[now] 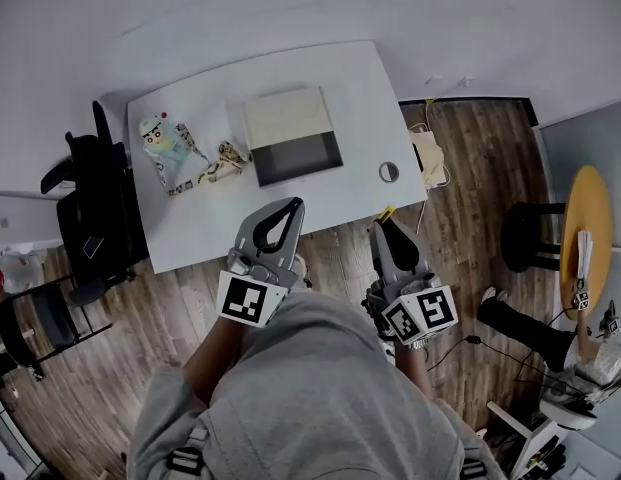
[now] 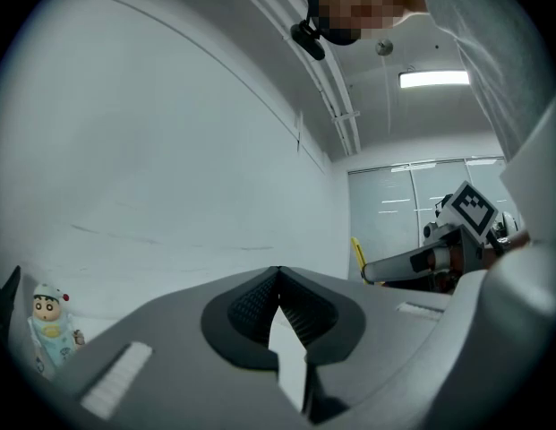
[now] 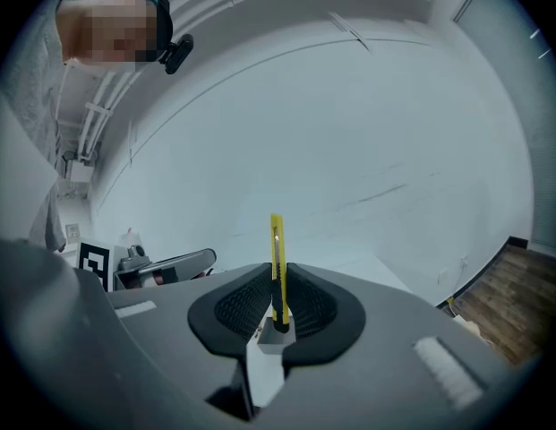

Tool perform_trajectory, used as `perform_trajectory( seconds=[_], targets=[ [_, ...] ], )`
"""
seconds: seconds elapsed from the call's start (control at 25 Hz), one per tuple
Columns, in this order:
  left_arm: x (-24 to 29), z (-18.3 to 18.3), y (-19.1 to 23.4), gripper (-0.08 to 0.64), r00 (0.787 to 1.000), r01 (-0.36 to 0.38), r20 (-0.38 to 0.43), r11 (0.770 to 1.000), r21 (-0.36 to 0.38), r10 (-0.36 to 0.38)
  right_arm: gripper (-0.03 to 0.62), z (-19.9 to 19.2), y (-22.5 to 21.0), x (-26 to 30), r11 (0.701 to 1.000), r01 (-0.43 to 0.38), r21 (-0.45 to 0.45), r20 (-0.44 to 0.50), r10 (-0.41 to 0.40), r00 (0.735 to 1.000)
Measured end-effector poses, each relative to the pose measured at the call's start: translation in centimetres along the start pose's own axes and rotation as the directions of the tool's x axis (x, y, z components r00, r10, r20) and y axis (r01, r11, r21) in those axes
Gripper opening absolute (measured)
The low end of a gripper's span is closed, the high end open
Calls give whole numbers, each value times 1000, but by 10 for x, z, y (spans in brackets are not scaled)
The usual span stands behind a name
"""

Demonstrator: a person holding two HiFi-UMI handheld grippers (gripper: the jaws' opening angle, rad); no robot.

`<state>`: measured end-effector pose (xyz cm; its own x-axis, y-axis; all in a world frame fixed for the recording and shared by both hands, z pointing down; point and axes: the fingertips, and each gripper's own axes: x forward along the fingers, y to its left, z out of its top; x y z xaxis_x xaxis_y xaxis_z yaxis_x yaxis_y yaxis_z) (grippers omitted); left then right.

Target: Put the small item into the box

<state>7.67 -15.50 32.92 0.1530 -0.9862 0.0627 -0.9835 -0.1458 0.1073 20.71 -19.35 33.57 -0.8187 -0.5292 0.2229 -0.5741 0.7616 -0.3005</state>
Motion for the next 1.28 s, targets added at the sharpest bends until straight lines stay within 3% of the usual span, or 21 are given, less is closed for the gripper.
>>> perform_trajectory(
  seconds=[0.72, 1.28],
  targets=[
    [28, 4, 71, 3, 999, -45, 11, 999, -14, 46, 66, 19, 6, 94, 996, -71, -51, -32, 69, 997],
    [7, -6, 103, 3, 983, -184, 10, 982, -39, 185, 66, 8, 29, 136, 970, -209, -128, -140, 191, 972]
  ],
)
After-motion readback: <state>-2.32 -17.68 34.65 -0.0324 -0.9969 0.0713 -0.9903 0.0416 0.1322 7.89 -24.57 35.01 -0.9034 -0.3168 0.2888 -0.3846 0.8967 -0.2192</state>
